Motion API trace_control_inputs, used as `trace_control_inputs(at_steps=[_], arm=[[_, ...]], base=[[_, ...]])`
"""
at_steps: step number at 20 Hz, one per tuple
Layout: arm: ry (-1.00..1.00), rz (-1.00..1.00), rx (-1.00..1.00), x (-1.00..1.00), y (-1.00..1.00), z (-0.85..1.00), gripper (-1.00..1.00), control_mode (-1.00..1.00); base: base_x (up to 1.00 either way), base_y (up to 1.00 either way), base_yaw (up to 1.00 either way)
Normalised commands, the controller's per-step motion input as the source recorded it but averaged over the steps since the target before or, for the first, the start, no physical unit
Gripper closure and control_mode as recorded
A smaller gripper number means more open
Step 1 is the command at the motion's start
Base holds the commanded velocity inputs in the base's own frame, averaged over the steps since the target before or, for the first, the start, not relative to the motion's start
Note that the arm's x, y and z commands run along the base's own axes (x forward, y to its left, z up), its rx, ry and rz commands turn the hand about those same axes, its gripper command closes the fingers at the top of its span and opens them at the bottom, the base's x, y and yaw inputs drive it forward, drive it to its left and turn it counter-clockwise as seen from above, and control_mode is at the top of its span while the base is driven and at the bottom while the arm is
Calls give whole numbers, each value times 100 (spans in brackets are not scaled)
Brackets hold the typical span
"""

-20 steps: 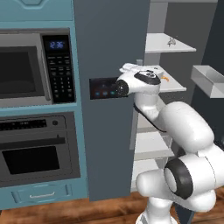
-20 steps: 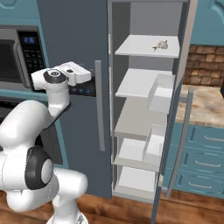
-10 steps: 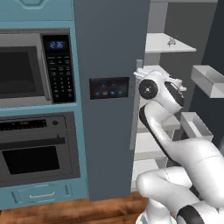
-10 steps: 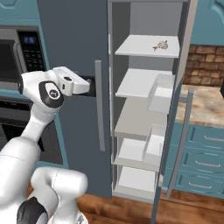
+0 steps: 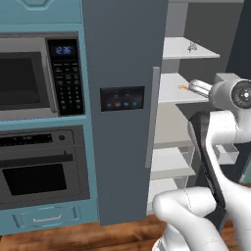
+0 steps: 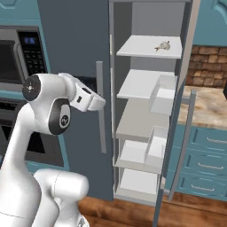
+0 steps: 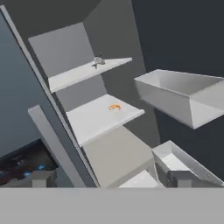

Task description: Pick up the frozen fish from the freezer, place it on any shelf in the fridge, and close the fridge and freezer doors when done.

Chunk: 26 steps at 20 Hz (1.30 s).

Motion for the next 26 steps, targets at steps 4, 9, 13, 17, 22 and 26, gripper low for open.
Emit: trace_control_inputs(at_steps=[4, 9, 13, 17, 22, 26], arm=[[19, 9, 28, -100, -54, 21, -100, -100], [18, 8, 31, -100, -67, 15, -100, -100], [14, 2, 15, -100, -100, -34, -100, -100], [0, 0, 16, -100, -100, -9, -100, -100], [0, 0, 7, -38, -100, -12, -100, -100], [0, 0, 0, 61, -100, -18, -100, -100]], base=[[0, 0, 0], [0, 0, 0], [0, 0, 0], [0, 0, 0], [0, 0, 0], [0, 0, 0]])
